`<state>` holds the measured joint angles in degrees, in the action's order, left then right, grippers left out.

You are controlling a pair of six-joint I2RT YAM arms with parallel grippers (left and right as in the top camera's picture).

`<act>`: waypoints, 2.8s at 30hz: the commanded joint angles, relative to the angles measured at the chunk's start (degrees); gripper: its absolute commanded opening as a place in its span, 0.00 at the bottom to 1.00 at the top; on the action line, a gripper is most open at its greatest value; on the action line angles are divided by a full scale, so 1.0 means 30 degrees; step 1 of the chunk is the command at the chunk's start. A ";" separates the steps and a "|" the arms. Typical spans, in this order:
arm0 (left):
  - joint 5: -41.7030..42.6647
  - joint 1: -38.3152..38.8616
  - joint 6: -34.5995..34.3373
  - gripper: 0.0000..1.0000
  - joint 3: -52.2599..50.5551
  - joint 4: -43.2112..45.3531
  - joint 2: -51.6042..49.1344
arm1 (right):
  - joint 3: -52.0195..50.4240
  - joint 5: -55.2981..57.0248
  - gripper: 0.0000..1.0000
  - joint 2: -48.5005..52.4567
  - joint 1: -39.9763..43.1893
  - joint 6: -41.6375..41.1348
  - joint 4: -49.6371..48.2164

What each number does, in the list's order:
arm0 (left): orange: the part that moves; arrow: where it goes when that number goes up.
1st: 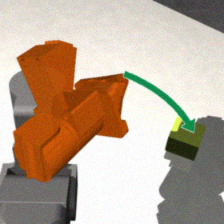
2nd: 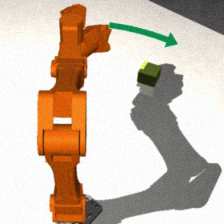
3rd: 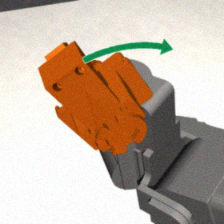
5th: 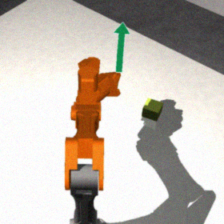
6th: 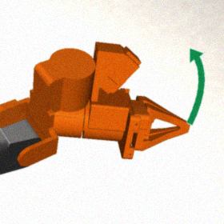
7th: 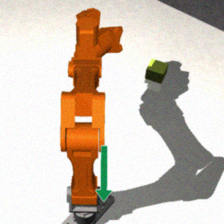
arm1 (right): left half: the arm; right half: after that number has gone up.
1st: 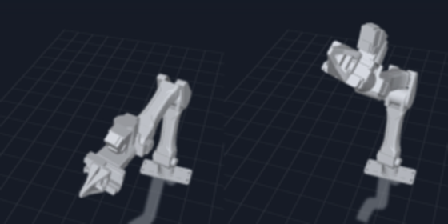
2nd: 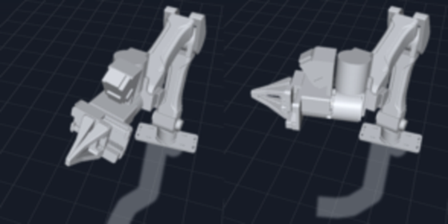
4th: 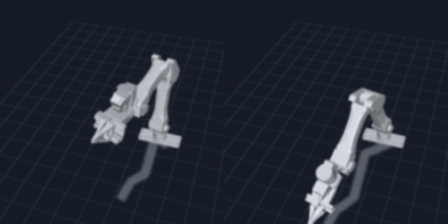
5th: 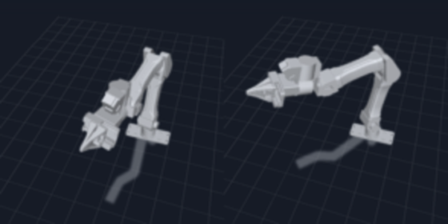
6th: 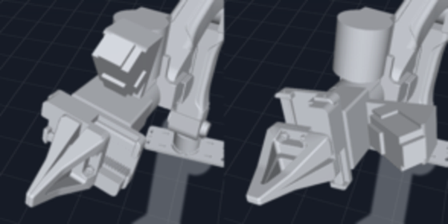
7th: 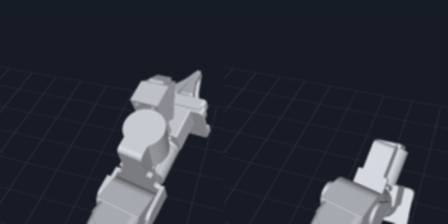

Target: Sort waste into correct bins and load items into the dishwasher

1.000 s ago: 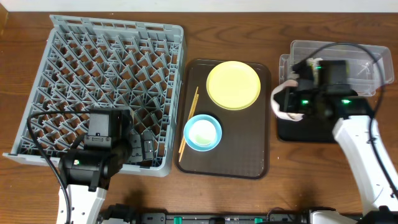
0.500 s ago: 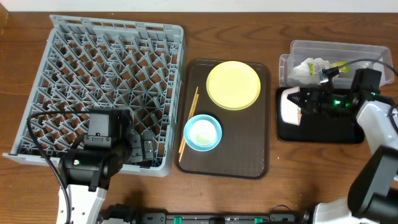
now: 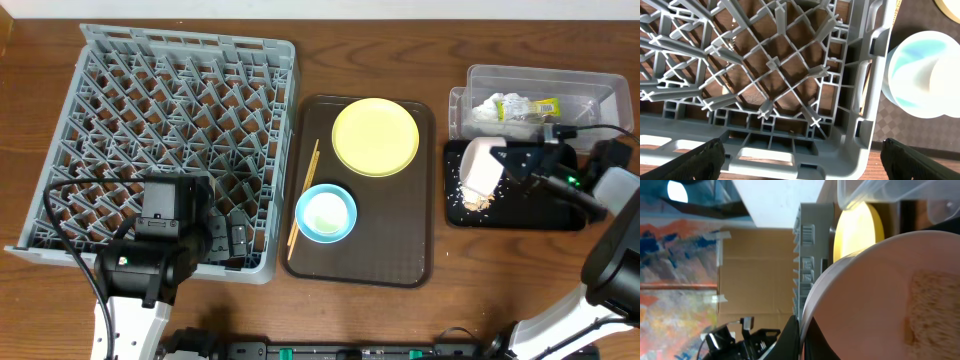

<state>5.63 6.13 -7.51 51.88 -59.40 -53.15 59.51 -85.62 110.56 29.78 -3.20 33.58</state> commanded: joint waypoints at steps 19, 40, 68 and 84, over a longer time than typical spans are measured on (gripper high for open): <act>0.0044 0.0073 -0.0087 1.00 0.0466 -0.0044 0.0015 | 0.0007 -0.1260 0.01 0.0007 0.6142 -0.5093 -0.1858; 0.0044 0.0073 -0.0087 1.00 0.0466 -0.0044 0.0015 | 0.0007 -0.0087 0.01 -0.5311 -0.0437 -0.4932 -0.2608; 0.0036 0.0073 -0.0087 1.00 0.0466 -0.0044 0.0015 | 0.0007 2.4013 0.01 -0.1807 -1.8629 0.2514 -1.0331; 0.0044 0.0073 -0.0087 1.00 0.0466 -0.0036 0.0015 | 0.0029 1.9657 0.36 -0.8531 -1.9292 0.0102 -0.4415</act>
<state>5.63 6.13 -7.51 51.90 -59.40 -53.15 59.37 -22.04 88.62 -26.00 1.63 16.14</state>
